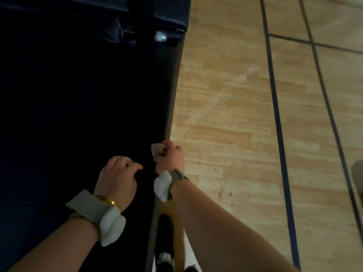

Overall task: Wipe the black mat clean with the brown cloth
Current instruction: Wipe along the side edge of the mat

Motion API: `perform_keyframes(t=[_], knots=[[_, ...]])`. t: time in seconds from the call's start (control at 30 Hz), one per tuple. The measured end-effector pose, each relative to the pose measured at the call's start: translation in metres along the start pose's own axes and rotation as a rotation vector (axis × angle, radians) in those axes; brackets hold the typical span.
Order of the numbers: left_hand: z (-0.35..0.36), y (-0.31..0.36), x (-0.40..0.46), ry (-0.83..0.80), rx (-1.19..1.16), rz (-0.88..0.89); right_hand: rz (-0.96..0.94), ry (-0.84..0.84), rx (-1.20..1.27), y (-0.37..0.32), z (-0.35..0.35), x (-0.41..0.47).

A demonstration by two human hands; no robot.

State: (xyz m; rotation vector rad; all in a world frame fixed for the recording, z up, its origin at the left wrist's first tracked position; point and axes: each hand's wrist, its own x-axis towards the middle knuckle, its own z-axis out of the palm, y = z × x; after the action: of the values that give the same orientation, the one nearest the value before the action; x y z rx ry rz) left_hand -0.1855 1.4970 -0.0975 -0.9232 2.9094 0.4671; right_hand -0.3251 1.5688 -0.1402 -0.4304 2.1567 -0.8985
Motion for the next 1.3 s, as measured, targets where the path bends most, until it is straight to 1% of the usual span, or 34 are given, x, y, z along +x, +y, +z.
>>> perform_keyframes(t=[0.1, 0.2, 0.27, 0.33, 0.37, 0.43, 0.47, 0.53, 0.6, 0.73, 0.8, 0.9, 0.97, 1.07, 1.1, 1.2, 1.3], knots=[[-0.001, 0.003, -0.002, -0.027, -0.017, -0.064, -0.053, 0.052, -0.119, 0.015, 0.012, -0.039], [0.001, 0.005, -0.004, -0.063, -0.024, -0.081, -0.052, -0.036, -0.156, 0.034, 0.021, -0.076], [0.001, 0.007, -0.004, -0.078, -0.019, -0.091, -0.016, -0.044, -0.160, 0.035, 0.021, -0.073], [0.003, 0.007, -0.005, -0.056, -0.011, -0.057, 0.013, -0.006, -0.113, 0.028, 0.017, -0.053], [0.005, 0.006, -0.005, -0.030, -0.006, -0.024, 0.031, 0.006, -0.052, 0.023, 0.014, -0.041], [0.008, 0.002, -0.008, 0.011, 0.022, 0.026, 0.071, 0.001, 0.054, 0.016, 0.010, -0.024], [0.008, 0.001, -0.008, 0.017, 0.029, 0.033, 0.070, 0.008, 0.064, 0.014, 0.010, -0.021], [0.009, 0.001, -0.011, 0.018, 0.033, 0.030, 0.038, 0.024, 0.026, 0.017, 0.013, -0.034], [0.009, 0.001, -0.014, 0.021, 0.024, 0.020, 0.019, 0.029, -0.069, 0.025, 0.018, -0.059], [0.011, -0.002, -0.016, 0.050, 0.015, 0.026, -0.006, -0.040, -0.145, 0.036, 0.023, -0.092], [0.011, -0.003, -0.017, 0.059, 0.012, 0.039, 0.002, -0.023, -0.112, 0.030, 0.018, -0.080], [0.013, -0.002, -0.019, 0.116, 0.031, 0.084, 0.033, 0.040, 0.011, 0.015, 0.007, -0.047], [0.015, -0.004, -0.020, 0.146, 0.012, 0.098, 0.046, 0.025, 0.050, 0.007, 0.005, -0.035], [0.018, -0.006, -0.022, 0.151, 0.018, 0.097, 0.013, -0.003, 0.015, 0.004, 0.011, -0.043], [0.017, -0.006, -0.022, 0.152, 0.026, 0.096, 0.005, -0.006, 0.044, 0.006, 0.013, -0.047], [0.016, -0.005, -0.022, 0.140, 0.053, 0.091, 0.032, -0.029, 0.236, 0.009, 0.014, -0.045], [0.015, -0.006, -0.022, 0.118, 0.069, 0.086, 0.094, -0.049, 0.291, 0.008, 0.010, -0.036]])
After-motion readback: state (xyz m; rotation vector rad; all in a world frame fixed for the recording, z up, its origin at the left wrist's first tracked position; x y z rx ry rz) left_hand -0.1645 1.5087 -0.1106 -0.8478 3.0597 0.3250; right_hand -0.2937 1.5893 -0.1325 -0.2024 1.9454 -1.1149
